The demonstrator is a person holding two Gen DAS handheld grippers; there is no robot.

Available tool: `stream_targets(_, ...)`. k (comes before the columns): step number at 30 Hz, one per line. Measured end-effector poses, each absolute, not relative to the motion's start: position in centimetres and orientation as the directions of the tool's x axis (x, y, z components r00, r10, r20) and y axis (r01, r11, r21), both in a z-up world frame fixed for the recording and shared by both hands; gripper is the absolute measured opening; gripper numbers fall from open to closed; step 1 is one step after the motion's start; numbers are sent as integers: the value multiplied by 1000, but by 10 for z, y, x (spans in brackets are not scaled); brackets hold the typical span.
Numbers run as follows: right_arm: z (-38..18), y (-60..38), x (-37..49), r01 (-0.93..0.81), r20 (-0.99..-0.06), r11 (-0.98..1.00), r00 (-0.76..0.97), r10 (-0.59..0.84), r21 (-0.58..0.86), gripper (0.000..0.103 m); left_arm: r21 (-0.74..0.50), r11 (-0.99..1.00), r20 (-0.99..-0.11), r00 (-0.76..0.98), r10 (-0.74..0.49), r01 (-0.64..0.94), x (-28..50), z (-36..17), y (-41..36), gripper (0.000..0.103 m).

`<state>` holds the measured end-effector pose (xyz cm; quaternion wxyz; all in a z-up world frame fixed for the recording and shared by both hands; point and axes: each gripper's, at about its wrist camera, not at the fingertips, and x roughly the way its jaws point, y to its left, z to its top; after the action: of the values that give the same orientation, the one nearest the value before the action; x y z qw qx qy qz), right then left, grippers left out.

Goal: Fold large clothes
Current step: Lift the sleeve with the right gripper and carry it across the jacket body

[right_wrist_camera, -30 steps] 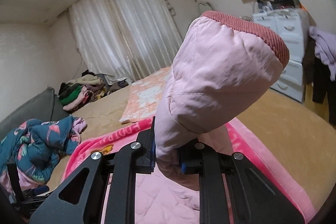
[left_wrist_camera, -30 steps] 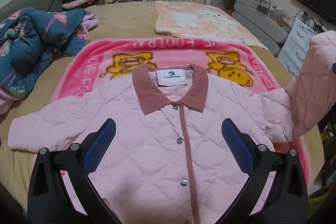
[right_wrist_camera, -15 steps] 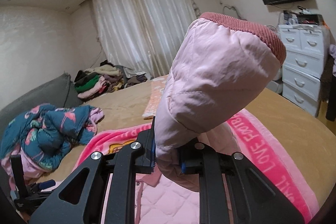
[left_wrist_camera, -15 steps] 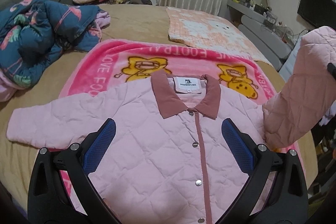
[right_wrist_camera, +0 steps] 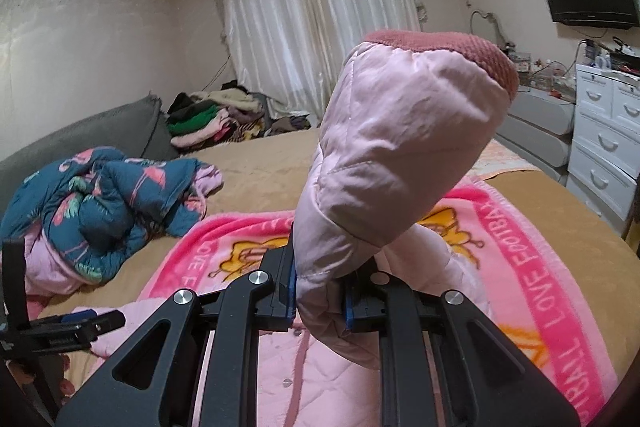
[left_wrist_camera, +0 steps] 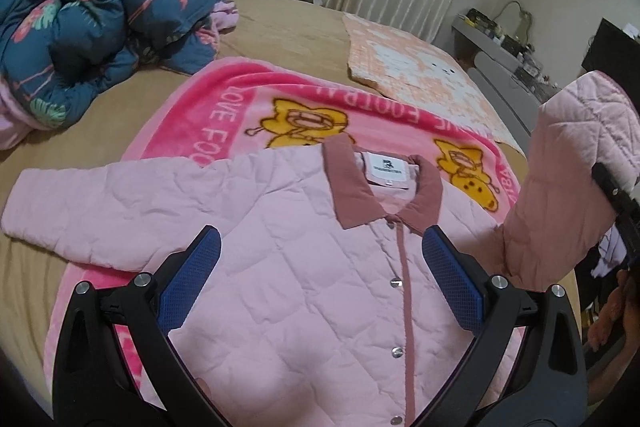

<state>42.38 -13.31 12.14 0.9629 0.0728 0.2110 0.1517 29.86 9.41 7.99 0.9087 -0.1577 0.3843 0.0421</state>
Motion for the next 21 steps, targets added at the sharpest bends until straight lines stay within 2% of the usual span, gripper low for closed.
stream_targets(8,86,-88,432,-308,-440,941,832,338,140,16,-244,935,-728,685,-3,-255,296,57,121,94)
stream_targets(21,0,-19,430,-392,-581,918,736,347,53,16,-318,917,-741,667,-83,-240,281,14,135,94)
